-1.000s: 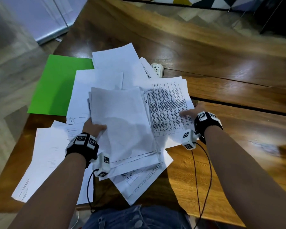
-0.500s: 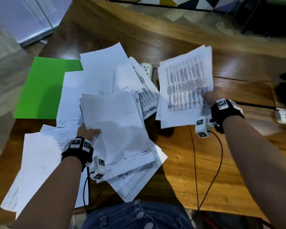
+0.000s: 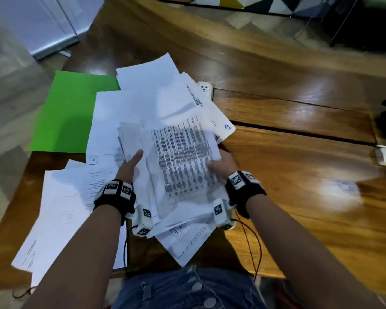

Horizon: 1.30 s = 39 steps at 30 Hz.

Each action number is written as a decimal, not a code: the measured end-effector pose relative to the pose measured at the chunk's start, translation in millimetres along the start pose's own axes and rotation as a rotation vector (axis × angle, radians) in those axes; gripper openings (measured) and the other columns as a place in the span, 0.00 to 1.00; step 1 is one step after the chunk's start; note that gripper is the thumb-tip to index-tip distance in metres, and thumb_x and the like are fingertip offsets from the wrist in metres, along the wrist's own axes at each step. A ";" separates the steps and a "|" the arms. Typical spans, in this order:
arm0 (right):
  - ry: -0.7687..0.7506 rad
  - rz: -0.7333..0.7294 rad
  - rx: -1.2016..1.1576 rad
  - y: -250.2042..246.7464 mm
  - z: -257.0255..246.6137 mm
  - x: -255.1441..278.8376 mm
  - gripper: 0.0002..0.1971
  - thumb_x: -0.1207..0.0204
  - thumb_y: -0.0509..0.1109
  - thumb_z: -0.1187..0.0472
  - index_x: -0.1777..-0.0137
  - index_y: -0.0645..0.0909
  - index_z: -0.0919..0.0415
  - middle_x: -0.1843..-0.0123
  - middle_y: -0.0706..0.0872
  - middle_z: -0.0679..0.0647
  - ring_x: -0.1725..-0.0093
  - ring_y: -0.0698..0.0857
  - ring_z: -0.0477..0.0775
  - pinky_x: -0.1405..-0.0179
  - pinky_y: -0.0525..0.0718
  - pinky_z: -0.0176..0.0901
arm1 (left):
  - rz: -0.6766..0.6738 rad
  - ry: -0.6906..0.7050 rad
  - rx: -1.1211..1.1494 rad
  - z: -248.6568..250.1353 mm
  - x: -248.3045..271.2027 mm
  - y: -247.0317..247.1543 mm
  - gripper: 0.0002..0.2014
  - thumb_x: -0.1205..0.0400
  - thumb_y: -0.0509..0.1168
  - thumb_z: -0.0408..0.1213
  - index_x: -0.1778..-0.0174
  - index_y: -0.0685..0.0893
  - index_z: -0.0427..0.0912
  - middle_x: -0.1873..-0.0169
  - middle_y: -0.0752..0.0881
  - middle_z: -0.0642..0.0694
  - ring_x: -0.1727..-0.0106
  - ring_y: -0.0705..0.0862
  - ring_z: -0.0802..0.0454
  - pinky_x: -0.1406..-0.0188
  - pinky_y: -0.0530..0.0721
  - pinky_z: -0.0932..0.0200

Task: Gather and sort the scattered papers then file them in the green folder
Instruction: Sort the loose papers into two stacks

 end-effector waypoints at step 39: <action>-0.104 0.261 0.673 -9.0 -143.7 -132.1 0.30 0.28 0.67 0.59 0.26 0.65 0.64 0.26 0.70 0.62 0.27 0.70 0.66 0.30 0.74 0.60 | 0.306 0.182 -0.245 119.8 -49.7 -145.9 0.23 0.28 0.73 0.22 0.36 0.79 0.29 0.42 0.83 0.27 0.40 0.82 0.31 0.35 0.77 0.31</action>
Point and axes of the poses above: each hand's wrist, its own x-axis away from the middle knuckle, its own y-axis out of the palm, z = x × y, the point moved 1 cm from there along -x, towards the middle knuckle
